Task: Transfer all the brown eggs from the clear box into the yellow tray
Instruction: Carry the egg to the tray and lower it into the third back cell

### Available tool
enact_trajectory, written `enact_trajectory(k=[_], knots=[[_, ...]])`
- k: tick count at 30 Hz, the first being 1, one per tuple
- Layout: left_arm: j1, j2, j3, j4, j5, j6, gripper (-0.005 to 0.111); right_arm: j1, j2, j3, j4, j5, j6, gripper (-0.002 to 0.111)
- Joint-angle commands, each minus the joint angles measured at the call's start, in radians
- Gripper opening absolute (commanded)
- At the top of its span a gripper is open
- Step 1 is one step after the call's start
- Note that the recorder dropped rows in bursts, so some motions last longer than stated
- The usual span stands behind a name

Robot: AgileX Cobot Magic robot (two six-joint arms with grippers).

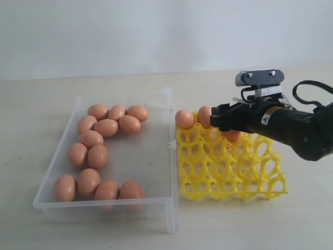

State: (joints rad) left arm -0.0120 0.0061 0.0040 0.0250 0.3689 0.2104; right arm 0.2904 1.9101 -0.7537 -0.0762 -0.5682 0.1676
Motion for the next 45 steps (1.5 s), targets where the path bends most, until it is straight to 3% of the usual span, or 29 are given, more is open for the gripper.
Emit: enact_trajectory(k=[1, 5, 9, 12, 13, 17, 19, 23, 25, 27, 32, 45], knots=[[0.002, -0.006, -0.004, 0.000, -0.006, -0.005, 0.000, -0.012, -0.164, -0.001, -0.003, 0.041, -0.032, 0.073], [0.002, -0.006, -0.004, 0.000, -0.006, -0.005, 0.000, 0.006, -0.343, -0.056, -0.020, 0.251, -0.025, 0.057], [0.002, -0.006, -0.004, 0.000, -0.006, -0.005, 0.000, 0.049, -0.387, -0.156, -0.069, 0.484, -0.025, 0.031], [0.002, -0.006, -0.004, 0.000, -0.006, -0.005, 0.000, 0.121, -0.359, -0.250, -0.071, 0.702, -0.030, 0.004], [0.002, -0.006, -0.004, 0.000, -0.006, -0.005, 0.000, 0.158, -0.334, -0.294, -0.074, 0.790, -0.055, 0.000], [0.002, -0.006, -0.004, 0.000, -0.006, -0.005, 0.000, 0.205, -0.232, -0.416, -0.099, 0.970, -0.091, 0.003], [0.002, -0.006, -0.004, 0.000, -0.006, -0.005, 0.000, 0.195, -0.197, -0.439, -0.131, 1.010, -0.027, 0.012], [0.002, -0.006, -0.004, 0.000, -0.006, -0.005, 0.000, 0.162, -0.164, -0.439, -0.109, 1.012, 0.001, 0.048], [0.002, -0.006, -0.004, 0.000, -0.006, -0.005, 0.000, 0.140, -0.160, -0.413, -0.089, 0.979, 0.024, 0.071], [0.002, -0.006, -0.004, 0.000, -0.006, -0.005, 0.000, 0.113, -0.166, -0.370, -0.056, 0.932, 0.059, 0.079], [0.002, -0.006, -0.004, 0.000, -0.006, -0.005, 0.000, 0.079, -0.178, -0.258, 0.034, 0.853, 0.148, 0.067], [0.002, -0.006, -0.004, 0.000, -0.006, -0.005, 0.000, 0.068, -0.108, -0.214, 0.076, 0.746, 0.148, 0.067]])
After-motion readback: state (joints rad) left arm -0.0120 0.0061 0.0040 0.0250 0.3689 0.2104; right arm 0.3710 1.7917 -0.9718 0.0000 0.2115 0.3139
